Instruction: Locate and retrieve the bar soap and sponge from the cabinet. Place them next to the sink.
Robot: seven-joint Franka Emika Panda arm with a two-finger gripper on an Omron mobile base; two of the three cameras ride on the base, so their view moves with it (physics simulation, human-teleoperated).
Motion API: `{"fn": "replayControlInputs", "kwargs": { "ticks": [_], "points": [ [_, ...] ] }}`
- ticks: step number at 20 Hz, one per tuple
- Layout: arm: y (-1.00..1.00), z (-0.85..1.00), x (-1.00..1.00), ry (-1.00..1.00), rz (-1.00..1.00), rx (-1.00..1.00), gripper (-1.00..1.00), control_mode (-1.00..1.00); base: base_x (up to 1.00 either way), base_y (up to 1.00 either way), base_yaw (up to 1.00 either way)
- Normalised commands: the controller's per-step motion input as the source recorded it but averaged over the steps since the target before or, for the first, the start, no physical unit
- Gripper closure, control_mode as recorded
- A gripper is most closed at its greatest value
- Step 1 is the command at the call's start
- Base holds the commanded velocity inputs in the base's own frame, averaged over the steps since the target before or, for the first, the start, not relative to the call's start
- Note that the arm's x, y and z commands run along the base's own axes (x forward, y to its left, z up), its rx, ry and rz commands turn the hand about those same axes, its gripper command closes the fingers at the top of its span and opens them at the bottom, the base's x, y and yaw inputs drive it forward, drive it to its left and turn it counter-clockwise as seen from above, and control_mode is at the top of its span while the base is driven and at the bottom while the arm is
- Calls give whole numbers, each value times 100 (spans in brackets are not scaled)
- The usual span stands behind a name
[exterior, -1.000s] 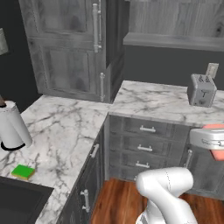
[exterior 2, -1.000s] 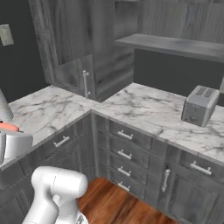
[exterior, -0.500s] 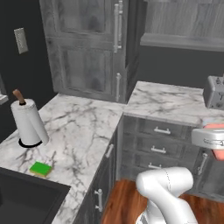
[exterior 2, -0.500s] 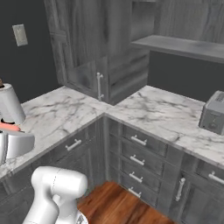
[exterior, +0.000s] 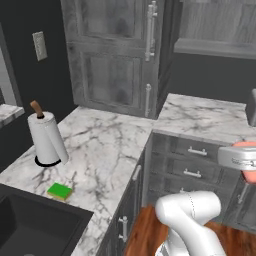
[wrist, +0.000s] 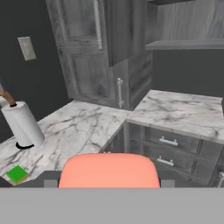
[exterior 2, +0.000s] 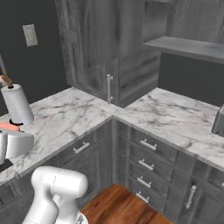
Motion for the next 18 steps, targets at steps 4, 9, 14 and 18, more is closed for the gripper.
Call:
{"fn": "replayControlInputs", "kwargs": {
  "ticks": [4, 9, 14, 18],
  "points": [
    [0, 0, 0, 0, 0, 0, 100, 100, 14, 21, 9],
    [0, 0, 0, 0, 0, 0, 100, 100, 37, 17, 13],
    [0, 0, 0, 0, 0, 0, 100, 100, 44, 3, 23],
    [0, 0, 0, 0, 0, 0, 100, 100, 48, 0, 32]
  ]
}}
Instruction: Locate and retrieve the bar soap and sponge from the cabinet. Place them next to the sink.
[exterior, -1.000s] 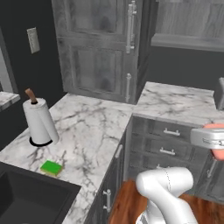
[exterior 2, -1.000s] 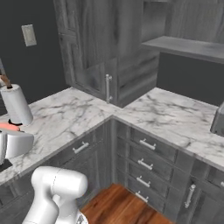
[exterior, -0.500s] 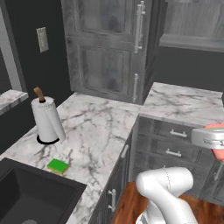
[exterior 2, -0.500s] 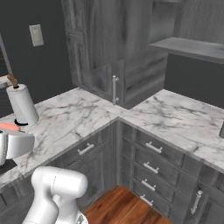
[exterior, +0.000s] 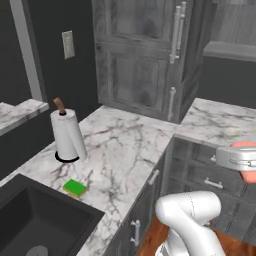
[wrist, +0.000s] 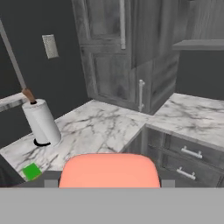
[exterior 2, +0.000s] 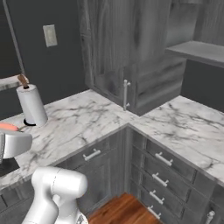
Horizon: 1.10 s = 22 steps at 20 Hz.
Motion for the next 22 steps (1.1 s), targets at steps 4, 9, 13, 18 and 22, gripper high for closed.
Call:
{"fn": "replayControlInputs", "kwargs": {
  "ticks": [4, 9, 13, 18, 22],
  "points": [
    [0, 0, 0, 0, 0, 0, 100, 100, 37, 3, 34],
    [0, 0, 0, 0, 0, 0, 100, 100, 12, 29, 28],
    [0, 0, 0, 0, 0, 0, 100, 100, 8, 43, 16],
    [0, 0, 0, 0, 0, 0, 100, 100, 20, 47, 17],
    [0, 0, 0, 0, 0, 0, 100, 100, 18, 38, 19]
  ]
}}
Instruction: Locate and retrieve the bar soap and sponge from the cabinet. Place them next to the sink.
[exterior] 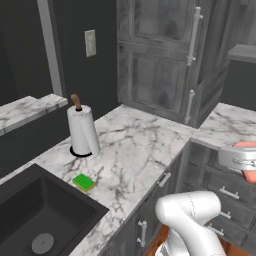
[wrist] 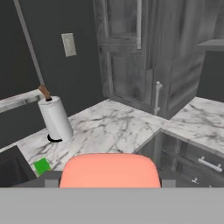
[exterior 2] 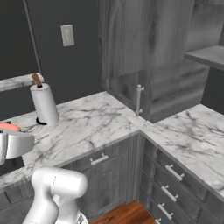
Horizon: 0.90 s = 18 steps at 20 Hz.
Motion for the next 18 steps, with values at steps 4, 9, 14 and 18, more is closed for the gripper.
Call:
{"fn": "replayControlInputs", "kwargs": {
  "ticks": [4, 9, 14, 18],
  "points": [
    [0, 0, 0, 0, 0, 0, 100, 100, 16, 32, 22],
    [0, 0, 0, 0, 0, 0, 100, 100, 9, 40, 20],
    [0, 0, 0, 0, 0, 0, 100, 100, 5, 48, 15],
    [0, 0, 0, 0, 0, 0, 100, 100, 0, 30, 2]
  ]
}}
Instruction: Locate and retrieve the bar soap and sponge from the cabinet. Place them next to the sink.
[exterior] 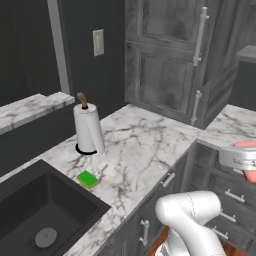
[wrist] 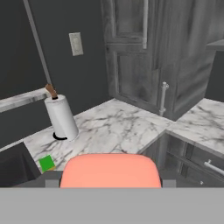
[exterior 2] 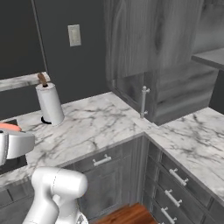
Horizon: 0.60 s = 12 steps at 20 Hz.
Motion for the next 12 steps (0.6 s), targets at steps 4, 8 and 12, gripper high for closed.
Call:
{"fn": "replayControlInputs", "kwargs": {
  "ticks": [4, 8, 12],
  "points": [
    [0, 0, 0, 0, 0, 0, 100, 100, 0, 6, 1],
    [0, 0, 0, 0, 0, 0, 100, 100, 0, 0, 0],
    [0, 0, 0, 0, 0, 0, 100, 100, 0, 13, 0]
  ]
}}
